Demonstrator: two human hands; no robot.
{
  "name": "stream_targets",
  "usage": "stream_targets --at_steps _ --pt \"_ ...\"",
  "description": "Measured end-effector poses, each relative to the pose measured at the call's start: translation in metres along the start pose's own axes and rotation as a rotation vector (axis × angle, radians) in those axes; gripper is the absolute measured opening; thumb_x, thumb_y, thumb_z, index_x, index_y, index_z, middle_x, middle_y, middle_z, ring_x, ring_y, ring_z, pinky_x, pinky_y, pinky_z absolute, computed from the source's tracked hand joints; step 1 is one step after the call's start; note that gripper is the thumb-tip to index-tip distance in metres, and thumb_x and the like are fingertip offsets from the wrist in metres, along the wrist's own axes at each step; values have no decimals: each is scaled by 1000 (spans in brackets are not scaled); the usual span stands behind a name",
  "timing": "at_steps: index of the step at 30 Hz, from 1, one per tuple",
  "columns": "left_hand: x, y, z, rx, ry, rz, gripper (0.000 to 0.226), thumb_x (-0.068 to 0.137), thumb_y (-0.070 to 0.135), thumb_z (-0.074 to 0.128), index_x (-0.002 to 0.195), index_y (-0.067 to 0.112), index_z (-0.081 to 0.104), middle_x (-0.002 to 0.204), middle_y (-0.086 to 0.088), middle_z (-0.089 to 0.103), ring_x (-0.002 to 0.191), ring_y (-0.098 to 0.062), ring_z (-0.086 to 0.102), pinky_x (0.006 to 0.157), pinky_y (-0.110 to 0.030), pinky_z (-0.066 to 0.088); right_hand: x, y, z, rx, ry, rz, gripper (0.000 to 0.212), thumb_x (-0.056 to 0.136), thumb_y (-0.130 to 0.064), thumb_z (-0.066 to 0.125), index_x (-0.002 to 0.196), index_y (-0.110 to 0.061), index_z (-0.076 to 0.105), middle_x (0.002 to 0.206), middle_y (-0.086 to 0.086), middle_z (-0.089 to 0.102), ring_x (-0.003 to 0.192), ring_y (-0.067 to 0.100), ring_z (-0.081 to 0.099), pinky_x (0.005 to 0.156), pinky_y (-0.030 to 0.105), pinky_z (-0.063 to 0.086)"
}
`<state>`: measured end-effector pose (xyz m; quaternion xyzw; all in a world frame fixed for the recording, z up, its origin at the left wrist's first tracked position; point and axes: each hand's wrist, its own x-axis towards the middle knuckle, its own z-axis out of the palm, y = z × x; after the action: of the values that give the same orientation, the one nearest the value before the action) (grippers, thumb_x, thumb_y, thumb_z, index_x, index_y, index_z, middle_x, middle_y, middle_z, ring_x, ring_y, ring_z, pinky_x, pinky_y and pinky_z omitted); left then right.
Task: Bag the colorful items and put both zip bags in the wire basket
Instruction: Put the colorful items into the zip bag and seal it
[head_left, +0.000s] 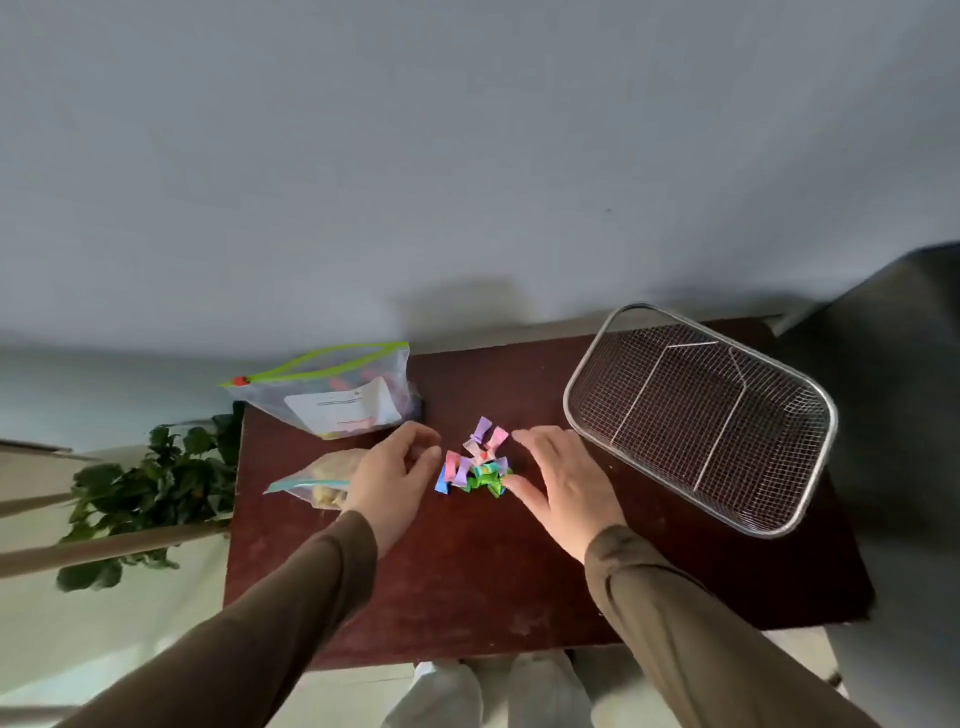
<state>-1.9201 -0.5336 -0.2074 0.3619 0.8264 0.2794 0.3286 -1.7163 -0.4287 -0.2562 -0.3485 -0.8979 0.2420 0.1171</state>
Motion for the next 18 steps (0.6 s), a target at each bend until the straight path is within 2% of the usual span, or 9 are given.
stream_targets --at_steps 2,4,6,8,12,18 --pt "-13 -8 -4 -21 12 38 10 96 19 63 95 29 66 75 12 65 71 -5 58 67 -23 48 12 -3 22 -115 -115 -87 70 85 -64 52 140 -22 43 136 -1 50 117 21 49 99 36 46" --pt "-23 -9 -7 -36 33 84 11 96 18 63 95 29 66 86 18 67 78 -7 61 69 -21 49 24 -1 38 -208 -205 -133 94 74 -78 49 149 -24 30 153 2 37 134 25 40 107 41 42" --pt "-31 -6 -9 -62 61 116 10 96 17 63 97 27 67 94 20 67 84 -9 62 71 -18 49 35 0 51 -266 -277 -179 107 67 -85 43 153 -25 20 161 4 26 144 27 31 113 44 35" --pt "-38 -6 -9 -81 81 139 10 96 17 63 99 25 68 98 21 66 88 -9 63 72 -16 49 42 2 61 -326 -306 -215 112 65 -89 38 155 -25 16 163 5 24 146 26 27 114 44 32" --pt "-52 -15 -2 -106 60 138 10 96 21 64 99 30 67 95 13 67 85 -16 64 72 -26 52 41 7 76 -413 -255 -271 103 76 -85 35 153 -18 27 155 4 39 136 26 41 106 42 39" --pt "-55 -38 10 -105 44 60 8 95 23 63 96 31 66 83 7 68 79 -17 62 73 -35 52 37 13 90 -481 -110 -353 57 93 -59 42 130 -17 53 118 2 58 95 25 56 73 39 49"
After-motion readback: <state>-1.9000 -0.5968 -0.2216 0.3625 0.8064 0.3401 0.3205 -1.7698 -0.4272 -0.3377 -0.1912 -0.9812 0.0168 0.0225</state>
